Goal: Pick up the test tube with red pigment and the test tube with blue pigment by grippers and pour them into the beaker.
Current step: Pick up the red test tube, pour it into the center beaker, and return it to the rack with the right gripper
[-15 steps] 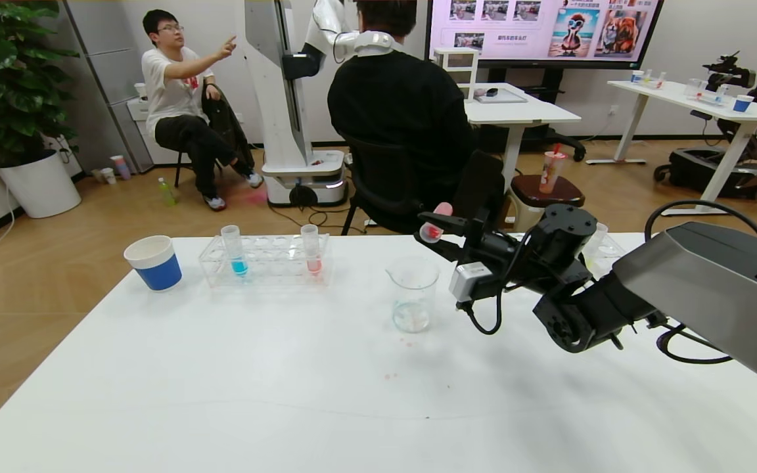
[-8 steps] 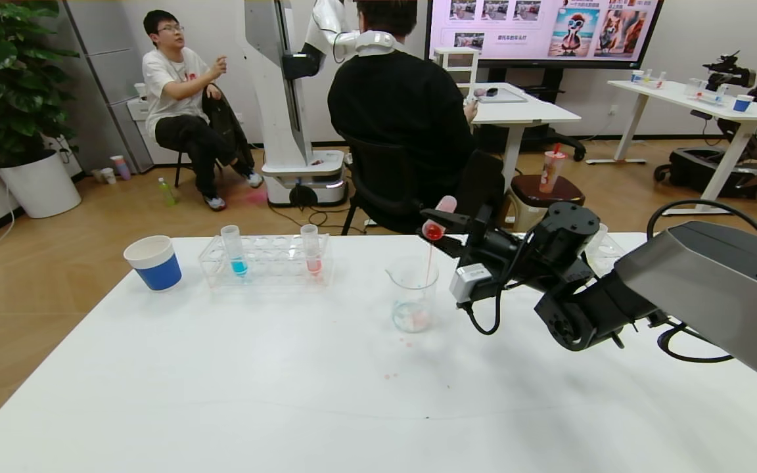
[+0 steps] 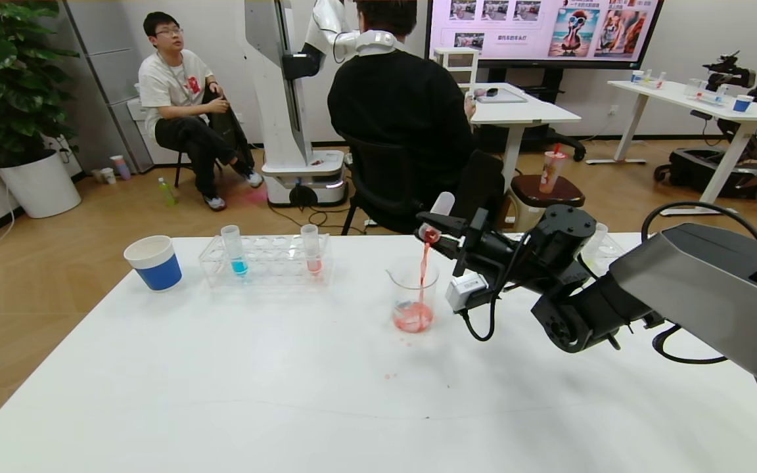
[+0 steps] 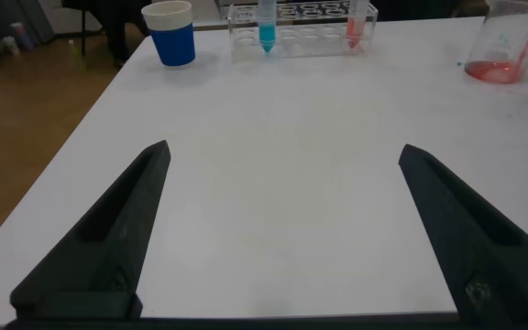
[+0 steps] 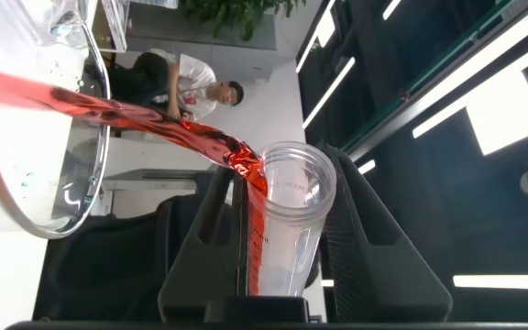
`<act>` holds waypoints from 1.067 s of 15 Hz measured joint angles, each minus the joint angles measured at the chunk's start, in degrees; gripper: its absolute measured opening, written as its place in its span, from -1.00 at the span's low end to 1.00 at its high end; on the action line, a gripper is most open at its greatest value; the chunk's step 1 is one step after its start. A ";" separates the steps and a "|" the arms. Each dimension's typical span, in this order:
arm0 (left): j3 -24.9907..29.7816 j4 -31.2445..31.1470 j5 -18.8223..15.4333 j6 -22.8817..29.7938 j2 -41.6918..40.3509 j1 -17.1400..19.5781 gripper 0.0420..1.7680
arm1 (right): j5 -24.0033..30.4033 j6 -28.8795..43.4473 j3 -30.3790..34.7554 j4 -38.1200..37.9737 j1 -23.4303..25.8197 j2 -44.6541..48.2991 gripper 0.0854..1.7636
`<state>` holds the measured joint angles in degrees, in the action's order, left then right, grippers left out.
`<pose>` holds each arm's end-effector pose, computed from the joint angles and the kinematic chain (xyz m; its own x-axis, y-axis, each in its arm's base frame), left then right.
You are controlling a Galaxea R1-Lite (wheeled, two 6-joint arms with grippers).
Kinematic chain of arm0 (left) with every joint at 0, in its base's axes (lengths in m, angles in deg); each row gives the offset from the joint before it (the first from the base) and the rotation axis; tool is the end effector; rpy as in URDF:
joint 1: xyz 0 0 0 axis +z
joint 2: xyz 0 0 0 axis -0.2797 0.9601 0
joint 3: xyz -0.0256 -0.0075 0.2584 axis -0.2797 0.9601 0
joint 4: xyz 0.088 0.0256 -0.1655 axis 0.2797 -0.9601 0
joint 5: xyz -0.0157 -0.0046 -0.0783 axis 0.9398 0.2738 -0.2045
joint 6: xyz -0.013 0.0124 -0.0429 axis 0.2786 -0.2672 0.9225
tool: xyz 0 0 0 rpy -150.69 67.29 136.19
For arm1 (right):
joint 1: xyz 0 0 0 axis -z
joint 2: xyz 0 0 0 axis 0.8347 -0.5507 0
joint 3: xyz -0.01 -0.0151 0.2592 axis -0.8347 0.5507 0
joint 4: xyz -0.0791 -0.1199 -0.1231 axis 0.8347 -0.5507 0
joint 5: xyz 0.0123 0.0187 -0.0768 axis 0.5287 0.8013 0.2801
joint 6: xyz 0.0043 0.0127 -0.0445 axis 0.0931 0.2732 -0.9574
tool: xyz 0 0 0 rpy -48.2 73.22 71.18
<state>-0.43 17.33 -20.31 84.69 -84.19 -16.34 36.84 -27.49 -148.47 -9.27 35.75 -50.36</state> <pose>0.0401 -0.0008 0.0756 0.9999 -0.0151 0.0025 0.0150 0.9988 0.0460 0.4015 0.1855 0.0844 0.4474 0.8724 0.1967 0.2389 0.0953 -0.9664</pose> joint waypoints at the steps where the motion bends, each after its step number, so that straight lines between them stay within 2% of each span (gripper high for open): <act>1: 0.00 0.00 0.00 0.00 0.00 0.00 0.97 | 0.11 -1.11 0.00 0.00 -0.05 -0.20 -0.50; 7: 0.00 0.00 0.00 0.02 0.00 0.00 0.97 | 0.33 -8.16 -0.05 0.01 -0.38 -0.74 -0.50; 12: 0.00 0.00 0.00 0.00 0.00 0.00 0.97 | 0.69 -8.41 -0.49 -0.27 -0.59 -0.50 -0.50; 14: 0.00 0.00 -0.02 0.00 0.00 0.00 0.97 | 0.61 -3.80 -1.26 -0.33 -0.80 -0.41 -0.50; 16: 0.00 0.00 0.00 0.00 0.00 0.00 0.97 | -0.38 6.21 -2.41 0.01 -1.01 -0.17 -0.50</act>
<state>-0.43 17.33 -20.31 84.69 -84.19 -16.34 36.46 -21.29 -150.88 -9.26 34.74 -50.53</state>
